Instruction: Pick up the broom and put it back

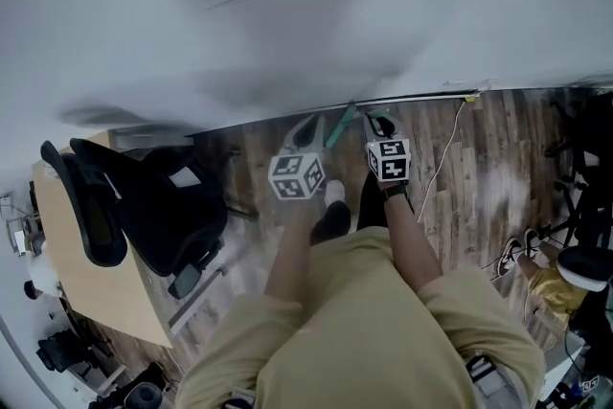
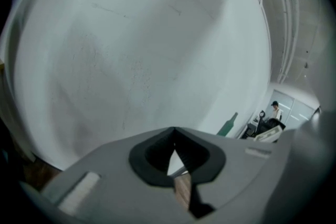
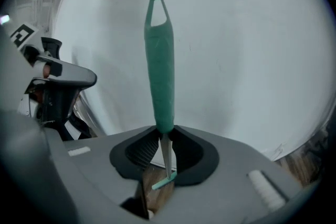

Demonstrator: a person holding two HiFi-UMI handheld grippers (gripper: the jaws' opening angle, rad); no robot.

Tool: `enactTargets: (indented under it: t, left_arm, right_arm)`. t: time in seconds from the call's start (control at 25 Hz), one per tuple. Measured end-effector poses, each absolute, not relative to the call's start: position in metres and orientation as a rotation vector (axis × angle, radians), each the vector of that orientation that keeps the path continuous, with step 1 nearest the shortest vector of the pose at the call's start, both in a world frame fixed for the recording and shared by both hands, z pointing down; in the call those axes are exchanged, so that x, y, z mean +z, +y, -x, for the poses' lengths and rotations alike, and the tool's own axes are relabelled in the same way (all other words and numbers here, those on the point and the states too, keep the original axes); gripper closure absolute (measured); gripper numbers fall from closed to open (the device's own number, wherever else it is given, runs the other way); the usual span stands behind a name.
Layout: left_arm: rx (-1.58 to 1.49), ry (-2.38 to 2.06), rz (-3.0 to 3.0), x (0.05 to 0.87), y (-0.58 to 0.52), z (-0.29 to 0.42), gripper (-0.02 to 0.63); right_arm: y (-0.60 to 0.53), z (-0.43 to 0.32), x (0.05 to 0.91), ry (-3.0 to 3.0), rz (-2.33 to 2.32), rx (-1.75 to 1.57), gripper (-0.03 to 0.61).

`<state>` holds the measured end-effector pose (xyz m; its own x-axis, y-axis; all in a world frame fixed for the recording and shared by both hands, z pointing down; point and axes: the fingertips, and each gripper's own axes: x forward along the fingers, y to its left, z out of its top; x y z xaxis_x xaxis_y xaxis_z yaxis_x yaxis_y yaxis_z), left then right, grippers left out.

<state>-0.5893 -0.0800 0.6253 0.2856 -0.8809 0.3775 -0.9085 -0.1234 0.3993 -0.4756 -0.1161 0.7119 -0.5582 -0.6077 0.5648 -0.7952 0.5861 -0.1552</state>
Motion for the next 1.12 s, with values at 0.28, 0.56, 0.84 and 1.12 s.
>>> enactTargets:
  t: [0.28, 0.56, 0.84, 1.12]
  left_arm:
    - [0.133, -1.651, -2.268, 0.524, -0.098, 0.576, 0.611]
    - [0.057, -1.669, -2.457, 0.429, -0.106, 0.555, 0.611]
    - [-0.036, -1.677, -2.571, 0.358, -0.092, 0.541, 0.611]
    - [0.026, -1.781, -2.669, 0.318, -0.080, 0.533, 0.612]
  right_arm:
    - [-0.116, 0.471, 0.573, -2.505, -1.281, 0.312, 0.497]
    - [-0.117, 0.442, 0.461, -2.616, -1.473, 0.264, 0.502]
    - [-0.102, 0.421, 0.377, -2.654, -1.611, 0.180, 0.503]
    - [-0.088, 0.412, 0.318, -2.700, -1.681, 0.046, 0.505]
